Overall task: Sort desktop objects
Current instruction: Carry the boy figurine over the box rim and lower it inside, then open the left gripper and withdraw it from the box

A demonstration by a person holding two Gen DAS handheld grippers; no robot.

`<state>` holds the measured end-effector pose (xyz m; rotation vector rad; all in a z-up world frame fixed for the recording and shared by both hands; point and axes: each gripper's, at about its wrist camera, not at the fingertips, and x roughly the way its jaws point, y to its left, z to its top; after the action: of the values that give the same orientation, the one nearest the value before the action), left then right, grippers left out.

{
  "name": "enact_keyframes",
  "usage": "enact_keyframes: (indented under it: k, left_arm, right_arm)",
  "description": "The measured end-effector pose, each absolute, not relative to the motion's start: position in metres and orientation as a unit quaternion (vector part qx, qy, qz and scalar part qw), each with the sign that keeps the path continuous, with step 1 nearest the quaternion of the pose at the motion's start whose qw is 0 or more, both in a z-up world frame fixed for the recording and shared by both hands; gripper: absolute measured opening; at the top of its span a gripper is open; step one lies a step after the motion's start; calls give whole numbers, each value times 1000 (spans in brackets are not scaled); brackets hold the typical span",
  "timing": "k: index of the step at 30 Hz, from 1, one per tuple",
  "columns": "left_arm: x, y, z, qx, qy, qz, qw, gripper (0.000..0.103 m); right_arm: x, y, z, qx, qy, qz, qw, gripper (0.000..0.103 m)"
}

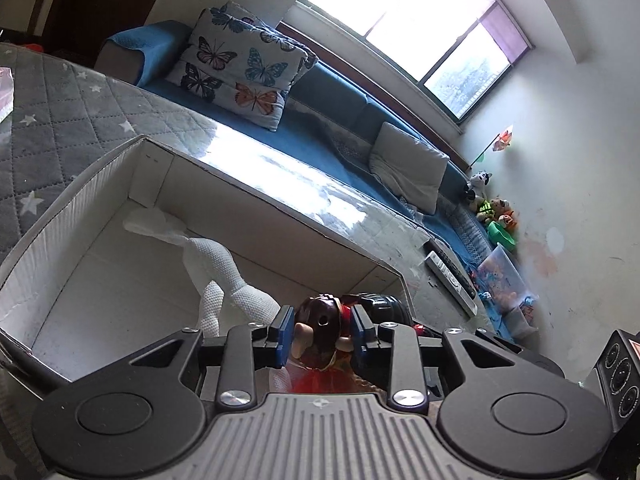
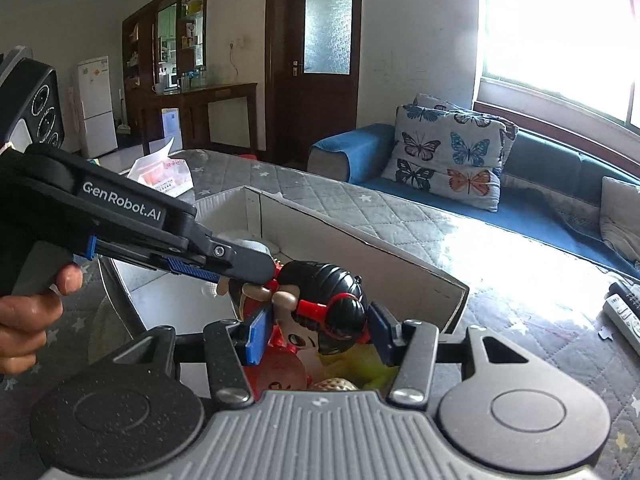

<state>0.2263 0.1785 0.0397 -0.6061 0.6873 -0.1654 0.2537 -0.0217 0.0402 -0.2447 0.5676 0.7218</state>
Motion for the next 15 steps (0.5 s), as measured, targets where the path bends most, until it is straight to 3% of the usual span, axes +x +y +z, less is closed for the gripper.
enact_keyframes:
  k: [15]
  left_arm:
    - [219, 188, 38, -305, 337, -64, 888, 33]
  right_arm:
    - [252, -16, 41, -138, 273, 356, 883, 56]
